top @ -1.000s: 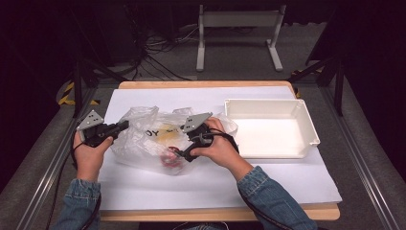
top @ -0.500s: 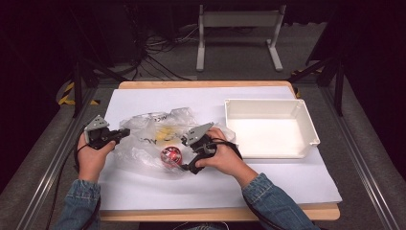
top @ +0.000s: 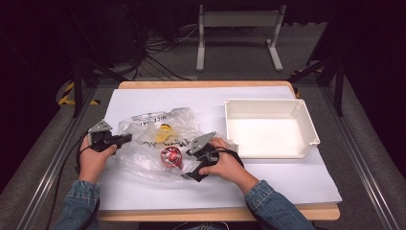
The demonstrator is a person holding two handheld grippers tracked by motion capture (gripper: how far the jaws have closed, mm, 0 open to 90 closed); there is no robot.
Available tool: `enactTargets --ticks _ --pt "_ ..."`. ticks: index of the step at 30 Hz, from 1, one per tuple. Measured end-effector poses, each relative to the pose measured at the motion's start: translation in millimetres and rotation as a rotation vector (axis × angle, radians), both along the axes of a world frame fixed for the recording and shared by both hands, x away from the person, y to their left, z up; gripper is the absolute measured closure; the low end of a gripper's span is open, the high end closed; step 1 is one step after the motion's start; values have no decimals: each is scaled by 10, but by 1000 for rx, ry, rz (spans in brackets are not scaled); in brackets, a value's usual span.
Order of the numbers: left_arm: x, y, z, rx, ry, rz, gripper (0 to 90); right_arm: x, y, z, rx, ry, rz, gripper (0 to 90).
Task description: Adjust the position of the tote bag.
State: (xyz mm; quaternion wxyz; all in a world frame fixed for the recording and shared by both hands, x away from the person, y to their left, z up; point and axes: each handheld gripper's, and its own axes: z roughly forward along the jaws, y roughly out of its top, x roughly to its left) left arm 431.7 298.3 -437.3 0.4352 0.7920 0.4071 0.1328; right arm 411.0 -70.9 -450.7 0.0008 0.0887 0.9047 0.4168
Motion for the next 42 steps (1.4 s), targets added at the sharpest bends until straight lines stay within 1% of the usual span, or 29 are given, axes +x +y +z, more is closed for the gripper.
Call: enactTargets --ticks 1,3,5,7,8,10,12,15,17,20,22,24,25,26,27,28,29,31,32,33,34,36,37,38,39,42 --pt "-9 11 14 4 -1 -2 853 -12 0 6 2 -6 2 103" --pt "-19 19 18 3 10 -9 854 -37 11 18 5 -12 12 105" --pt "-21 31 -3 2 22 -13 852 -63 31 -7 -10 -15 12 107" --pt "-20 42 -36 0 40 -17 851 -66 30 -22 -14 -16 10 108" --pt "-17 47 -44 5 44 -23 850 -61 27 -29 -16 -17 15 112" --pt "-14 53 -64 11 49 -29 850 -65 22 -26 -9 -19 8 110" --pt "-10 64 -90 24 75 -46 846 -67 16 -25 -8 -20 12 110" --pt "-12 74 -123 23 99 -46 841 -70 20 -26 -13 -12 5 110" --pt "-9 84 -127 68 96 -34 844 -71 29 -28 -25 -16 10 101" --pt "-7 94 -131 68 99 -29 837 -85 45 -34 -39 -17 13 105" --pt "-1 86 -138 64 93 -20 807 -81 58 -25 -29 -16 12 104" --pt "1 85 -135 57 93 -20 756 -81 77 -8 -19 -16 8 108" --pt "-3 81 -133 42 92 -18 756 -81 77 -8 -19 -16 8 108" --pt "-2 83 -126 33 84 -22 736 -81 89 1 -10 -16 5 109" --pt "-3 88 -101 9 60 -21 605 -81 112 24 2 -20 -4 108" --pt "-3 88 -101 9 60 -21 526 -77 125 36 8 -28 -6 109" --pt "-3 90 -84 -6 53 -21 526 -77 125 36 8 -28 -6 109" --pt "-13 89 -38 -39 45 -26 379 -70 155 62 23 -37 -11 109" --pt "-20 81 -7 -60 32 -30 317 -70 172 74 30 -39 -18 109" --pt "-20 81 -7 -60 32 -30 257 -66 194 85 34 -40 -24 109" --pt "-38 65 38 -80 21 -36 219 -62 227 95 42 -43 -28 110" --pt "-56 56 90 -83 3 -51 204 -62 246 101 46 -45 -30 110" --pt "-71 49 116 -90 4 -52 189 -61 264 106 49 -49 -32 110" --pt "-88 49 169 -89 -11 -56 159 -63 297 118 55 -54 -36 110" --pt "-88 49 169 -89 -11 -56 146 -63 297 118 55 -54 -36 110" --pt "-119 46 251 -99 -26 -74 120 -61 353 135 72 -58 -45 127"
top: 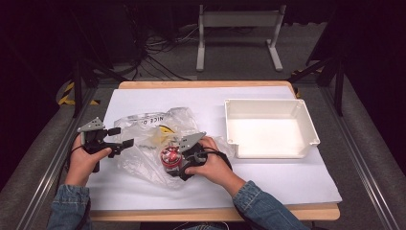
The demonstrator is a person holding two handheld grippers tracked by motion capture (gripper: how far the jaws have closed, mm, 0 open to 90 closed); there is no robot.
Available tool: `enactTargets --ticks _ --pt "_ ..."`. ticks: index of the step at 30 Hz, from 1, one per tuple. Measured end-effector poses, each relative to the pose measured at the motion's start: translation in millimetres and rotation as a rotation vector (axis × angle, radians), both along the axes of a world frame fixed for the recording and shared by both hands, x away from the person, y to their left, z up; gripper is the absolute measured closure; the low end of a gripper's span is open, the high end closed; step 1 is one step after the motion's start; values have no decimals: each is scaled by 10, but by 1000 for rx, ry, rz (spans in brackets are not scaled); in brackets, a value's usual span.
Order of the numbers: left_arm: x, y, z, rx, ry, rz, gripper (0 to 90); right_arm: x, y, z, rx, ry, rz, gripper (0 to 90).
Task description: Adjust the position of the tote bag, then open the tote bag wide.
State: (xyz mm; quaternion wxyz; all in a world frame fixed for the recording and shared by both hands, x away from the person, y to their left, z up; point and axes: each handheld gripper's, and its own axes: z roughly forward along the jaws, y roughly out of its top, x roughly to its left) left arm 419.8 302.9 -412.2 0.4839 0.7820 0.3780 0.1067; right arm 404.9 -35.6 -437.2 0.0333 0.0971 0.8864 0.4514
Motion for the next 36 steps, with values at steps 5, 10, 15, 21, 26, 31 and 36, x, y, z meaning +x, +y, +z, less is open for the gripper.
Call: enactTargets --ticks 5,10,15,21,26,31,36 --pt "-56 -7 114 -13 -26 -37 85 0 22 23 11 -11 -18 189" --pt "-103 2 178 -48 -34 -74 57 5 19 27 17 -21 -33 226" --pt "-134 12 226 -51 -46 -104 36 11 11 67 32 -21 -32 227" --pt "-190 19 324 -56 -65 -109 28 -3 -25 196 50 -25 -31 228" --pt "-246 40 391 -56 -44 -100 22 -11 -54 313 60 -32 -29 228" --pt "-251 86 374 -72 -5 -81 19 -18 -82 436 73 -36 -32 228" --pt "-268 104 400 -56 -31 -63 17 -33 -105 547 77 -41 -32 228"
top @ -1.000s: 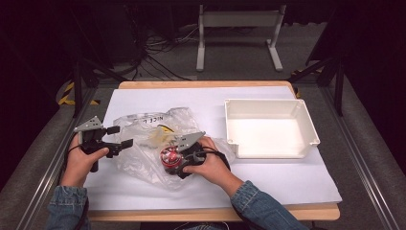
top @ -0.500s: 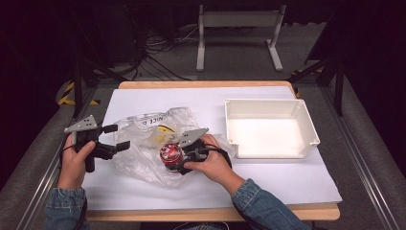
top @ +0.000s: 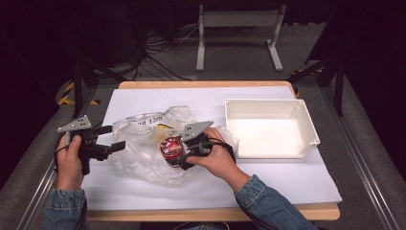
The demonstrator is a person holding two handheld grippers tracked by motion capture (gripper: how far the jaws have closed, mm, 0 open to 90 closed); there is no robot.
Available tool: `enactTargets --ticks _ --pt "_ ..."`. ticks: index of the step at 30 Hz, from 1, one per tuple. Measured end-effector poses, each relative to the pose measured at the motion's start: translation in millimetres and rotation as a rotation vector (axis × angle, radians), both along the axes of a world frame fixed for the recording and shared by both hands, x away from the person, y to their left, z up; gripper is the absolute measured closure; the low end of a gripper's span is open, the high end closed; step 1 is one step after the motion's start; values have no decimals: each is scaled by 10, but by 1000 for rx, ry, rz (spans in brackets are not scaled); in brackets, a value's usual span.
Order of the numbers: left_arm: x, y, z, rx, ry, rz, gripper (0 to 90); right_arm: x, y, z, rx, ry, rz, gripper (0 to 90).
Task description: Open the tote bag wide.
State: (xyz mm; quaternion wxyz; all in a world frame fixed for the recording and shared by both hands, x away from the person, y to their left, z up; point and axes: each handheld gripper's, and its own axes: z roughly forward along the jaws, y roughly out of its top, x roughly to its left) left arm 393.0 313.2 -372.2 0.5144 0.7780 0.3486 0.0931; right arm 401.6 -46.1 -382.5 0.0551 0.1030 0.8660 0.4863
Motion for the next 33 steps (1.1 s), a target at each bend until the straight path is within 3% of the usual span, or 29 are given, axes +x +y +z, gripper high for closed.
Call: enactTargets --ticks 6,16,23,33 --pt "-20 -4 35 19 -27 21 16 -19 -19 135 9 -12 -2 228" --pt "-80 -8 117 6 -48 31 15 -24 -39 347 12 -32 -17 227" --pt "-106 -8 145 -15 -3 -1 16 -23 -62 473 16 -30 -26 227" --pt "-116 -12 200 -17 -14 -2 17 -7 -165 697 19 -49 -37 227"
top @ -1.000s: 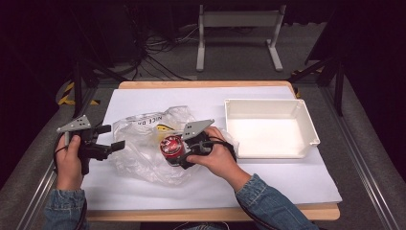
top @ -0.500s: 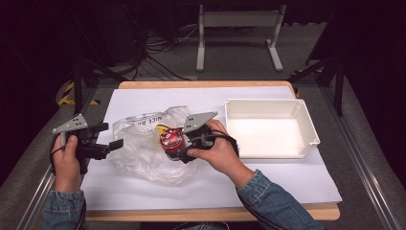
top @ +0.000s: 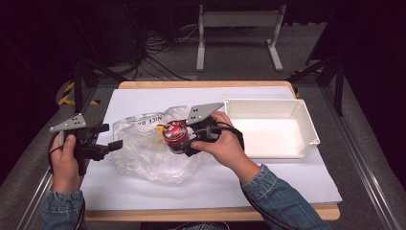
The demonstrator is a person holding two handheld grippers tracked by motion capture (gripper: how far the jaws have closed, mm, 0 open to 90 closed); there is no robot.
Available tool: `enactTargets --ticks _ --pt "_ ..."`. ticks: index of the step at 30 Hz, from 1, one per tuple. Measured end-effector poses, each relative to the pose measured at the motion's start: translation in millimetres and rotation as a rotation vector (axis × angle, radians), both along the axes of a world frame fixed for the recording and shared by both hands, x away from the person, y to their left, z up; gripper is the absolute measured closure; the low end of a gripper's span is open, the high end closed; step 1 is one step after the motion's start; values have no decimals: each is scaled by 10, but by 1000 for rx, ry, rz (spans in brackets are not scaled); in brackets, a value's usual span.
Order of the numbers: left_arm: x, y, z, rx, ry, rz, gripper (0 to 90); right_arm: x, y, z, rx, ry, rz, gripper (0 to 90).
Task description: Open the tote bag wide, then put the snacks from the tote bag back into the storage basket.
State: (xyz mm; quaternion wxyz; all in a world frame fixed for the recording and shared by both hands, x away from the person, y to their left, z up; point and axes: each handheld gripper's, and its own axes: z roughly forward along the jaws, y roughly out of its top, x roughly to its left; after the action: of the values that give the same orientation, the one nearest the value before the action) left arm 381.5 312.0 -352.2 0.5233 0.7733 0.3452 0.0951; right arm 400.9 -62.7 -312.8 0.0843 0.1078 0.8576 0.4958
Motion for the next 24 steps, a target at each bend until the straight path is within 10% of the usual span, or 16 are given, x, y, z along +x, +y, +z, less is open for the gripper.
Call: enactTargets --ticks 24 --pt "-29 54 12 -6 3 7 17 281 -546 320 -4 -7 -13 227"
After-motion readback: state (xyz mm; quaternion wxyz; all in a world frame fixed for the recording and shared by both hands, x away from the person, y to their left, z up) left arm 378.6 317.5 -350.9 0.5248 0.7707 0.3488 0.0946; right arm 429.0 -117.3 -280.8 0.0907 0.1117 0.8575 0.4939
